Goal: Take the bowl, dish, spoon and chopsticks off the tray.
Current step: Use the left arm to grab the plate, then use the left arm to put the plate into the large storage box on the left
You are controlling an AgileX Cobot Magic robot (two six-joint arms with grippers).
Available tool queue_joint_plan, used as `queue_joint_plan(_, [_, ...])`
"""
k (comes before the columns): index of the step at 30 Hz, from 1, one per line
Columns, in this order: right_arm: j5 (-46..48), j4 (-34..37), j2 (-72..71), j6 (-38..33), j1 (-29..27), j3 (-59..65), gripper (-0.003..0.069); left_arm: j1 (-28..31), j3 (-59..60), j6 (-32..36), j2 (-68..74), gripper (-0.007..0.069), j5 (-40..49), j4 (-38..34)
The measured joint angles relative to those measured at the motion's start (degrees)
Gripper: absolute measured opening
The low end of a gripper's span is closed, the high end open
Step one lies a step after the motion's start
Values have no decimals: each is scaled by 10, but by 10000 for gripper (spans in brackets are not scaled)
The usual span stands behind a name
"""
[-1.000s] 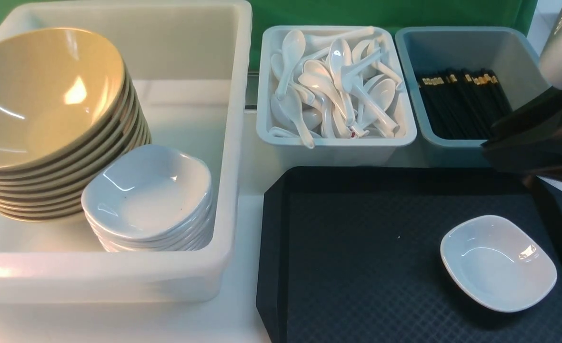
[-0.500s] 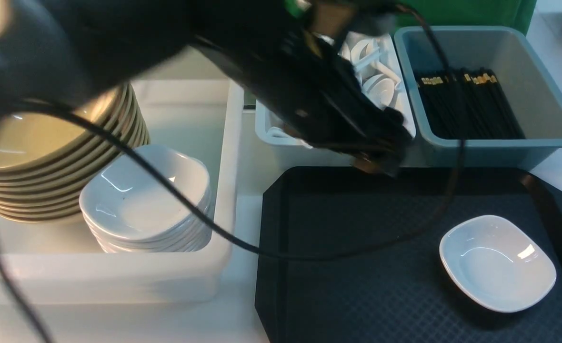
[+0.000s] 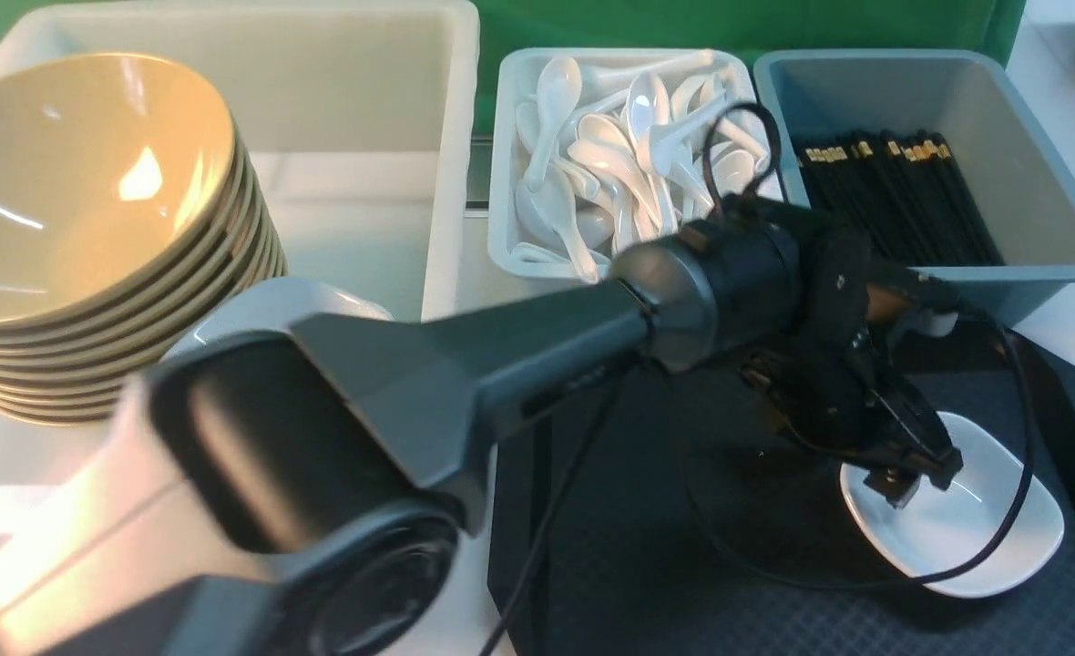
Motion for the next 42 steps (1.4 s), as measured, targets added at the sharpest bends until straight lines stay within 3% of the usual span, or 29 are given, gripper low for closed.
queue_joint_plan(1, [0, 0, 0, -3, 0, 3, 223, 0, -6, -2, 5, 428, 8, 0])
queue_joint_plan(4, [-1, 0, 0, -14, 0, 8, 223, 0, -23, -2, 14, 266, 36, 3])
queue_joint_plan(6, [-1, 0, 0, -16, 0, 8, 223, 0, -24, -2, 11, 105, 53, -4])
queue_joint_plan(11, [-4, 2, 4, -17, 0, 8, 223, 1, -24, 12, -32, 11, 93, 0])
queue_joint_plan(16, [-20, 33, 37, -50, 0, -3, 215, 15, -23, 28, -116, 3, 140, 33])
queue_joint_plan(22, [-44, 160, 144, -175, 0, -65, 77, 85, 9, 30, -300, 2, 185, 57])
queue_joint_plan(24, [-53, 209, 180, -216, 0, -91, 39, 121, 60, 29, -377, 2, 187, 61])
queue_joint_plan(28, [-93, 258, 218, -257, 10, -116, 35, 204, 224, 20, -519, 1, 187, 68])
queue_joint_plan(36, [-169, 268, 277, -268, 76, -120, 36, 373, 571, -61, -780, 1, 16, 68])
queue_joint_plan(42, [-195, 271, 312, -270, 107, -120, 36, 424, 656, -64, -812, 1, -42, 74])
